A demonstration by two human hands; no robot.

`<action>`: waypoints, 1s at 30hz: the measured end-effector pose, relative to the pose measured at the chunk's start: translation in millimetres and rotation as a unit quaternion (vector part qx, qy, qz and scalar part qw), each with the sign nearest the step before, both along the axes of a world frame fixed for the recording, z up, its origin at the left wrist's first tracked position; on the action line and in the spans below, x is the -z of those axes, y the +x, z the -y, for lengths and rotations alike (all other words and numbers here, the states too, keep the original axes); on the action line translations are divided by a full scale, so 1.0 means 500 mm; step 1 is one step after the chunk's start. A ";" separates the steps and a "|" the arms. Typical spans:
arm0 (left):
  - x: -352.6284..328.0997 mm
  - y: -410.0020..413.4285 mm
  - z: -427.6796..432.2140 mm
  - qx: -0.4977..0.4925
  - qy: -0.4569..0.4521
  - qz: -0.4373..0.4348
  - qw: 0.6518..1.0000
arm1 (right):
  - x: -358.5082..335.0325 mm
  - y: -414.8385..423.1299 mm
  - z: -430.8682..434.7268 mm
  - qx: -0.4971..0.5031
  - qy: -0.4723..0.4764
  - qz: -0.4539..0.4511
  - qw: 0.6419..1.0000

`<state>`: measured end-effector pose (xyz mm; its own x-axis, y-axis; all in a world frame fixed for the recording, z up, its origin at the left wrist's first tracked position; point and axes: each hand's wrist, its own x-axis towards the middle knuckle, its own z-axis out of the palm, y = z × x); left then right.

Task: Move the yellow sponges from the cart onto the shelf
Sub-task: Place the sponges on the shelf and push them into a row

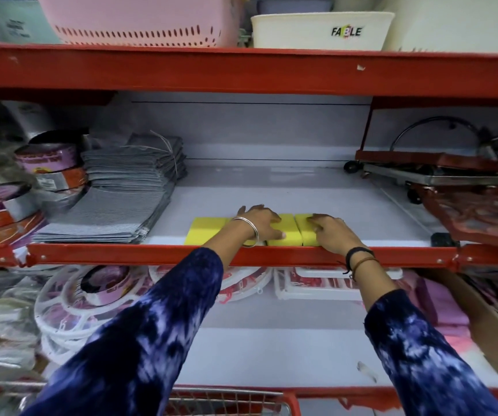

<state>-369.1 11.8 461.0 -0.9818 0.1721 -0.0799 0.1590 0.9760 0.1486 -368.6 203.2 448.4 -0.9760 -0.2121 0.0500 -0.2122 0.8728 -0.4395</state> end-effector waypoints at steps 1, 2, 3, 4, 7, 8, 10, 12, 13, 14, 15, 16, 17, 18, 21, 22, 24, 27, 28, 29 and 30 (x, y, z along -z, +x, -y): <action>0.001 -0.001 0.007 0.008 0.001 0.007 1.000 | 0.000 -0.001 0.003 -0.006 0.000 -0.002 1.000; 0.003 0.000 0.014 0.017 0.001 0.011 1.000 | 0.000 0.000 0.006 -0.010 0.000 -0.002 1.000; 0.006 0.002 0.020 0.023 0.002 0.009 1.000 | 0.001 0.000 0.008 -0.013 0.001 -0.002 1.000; 0.010 0.005 0.027 0.024 0.002 0.004 1.000 | 0.001 0.001 0.010 -0.016 0.003 -0.003 1.000; 0.020 0.018 0.042 0.016 0.005 -0.008 1.000 | 0.005 0.005 0.015 -0.022 0.002 -0.003 1.000; 0.023 0.021 0.045 0.013 0.013 -0.008 1.000 | 0.005 0.007 0.015 -0.022 0.000 -0.004 1.000; 0.027 0.028 0.046 0.003 0.034 -0.003 0.999 | 0.007 0.011 0.016 -0.021 -0.005 -0.006 1.000; 0.030 0.034 0.044 -0.005 0.057 0.002 0.998 | 0.010 0.016 0.017 -0.021 -0.006 -0.011 1.000; 0.032 0.037 0.043 -0.008 0.066 0.003 0.998 | 0.011 0.018 0.017 -0.020 -0.007 -0.013 1.000; 0.033 0.039 0.043 -0.009 0.070 0.003 0.997 | 0.012 0.022 0.017 -0.017 -0.006 -0.014 1.000; 0.034 0.041 0.042 -0.009 0.072 0.001 0.997 | 0.013 0.024 0.017 -0.016 -0.007 -0.016 1.000; 0.034 0.043 0.042 -0.008 0.072 -0.002 0.997 | 0.013 0.027 0.017 -0.014 -0.006 -0.015 1.000; 0.035 0.044 0.041 -0.008 0.074 -0.004 0.997 | 0.013 0.029 0.016 -0.013 -0.008 -0.017 1.000; 0.035 0.045 0.041 -0.010 0.075 -0.006 0.997 | 0.012 0.032 0.016 -0.013 -0.009 -0.016 1.000; 0.036 0.043 0.037 -0.015 0.082 -0.011 0.996 | 0.013 0.037 0.015 -0.019 -0.029 -0.017 0.999; 0.035 0.044 0.035 -0.016 0.081 -0.011 0.997 | 0.013 0.040 0.015 -0.021 -0.033 -0.015 0.999; 0.032 0.044 0.032 -0.019 0.079 -0.007 0.997 | 0.011 0.040 0.017 -0.024 -0.032 -0.011 0.999; 0.028 0.046 0.027 -0.029 0.089 0.000 0.996 | 0.007 0.038 0.018 -0.025 -0.020 -0.010 0.999; 0.023 0.050 0.025 -0.033 0.088 0.000 0.996 | 0.003 0.043 0.019 -0.023 -0.017 -0.011 1.000; 0.023 0.049 0.023 -0.034 0.088 0.004 0.995 | 0.002 0.042 0.018 -0.026 -0.015 -0.011 0.999; 0.018 0.056 0.020 -0.030 0.089 0.010 0.995 | -0.002 0.046 0.018 -0.027 -0.004 -0.004 1.000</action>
<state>-341.2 1.5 451.9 -0.9895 0.1255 -0.0722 0.0958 0.9415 0.3231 -345.3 194.2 449.5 -0.9624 -0.2649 0.0603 -0.2634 0.8558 -0.4451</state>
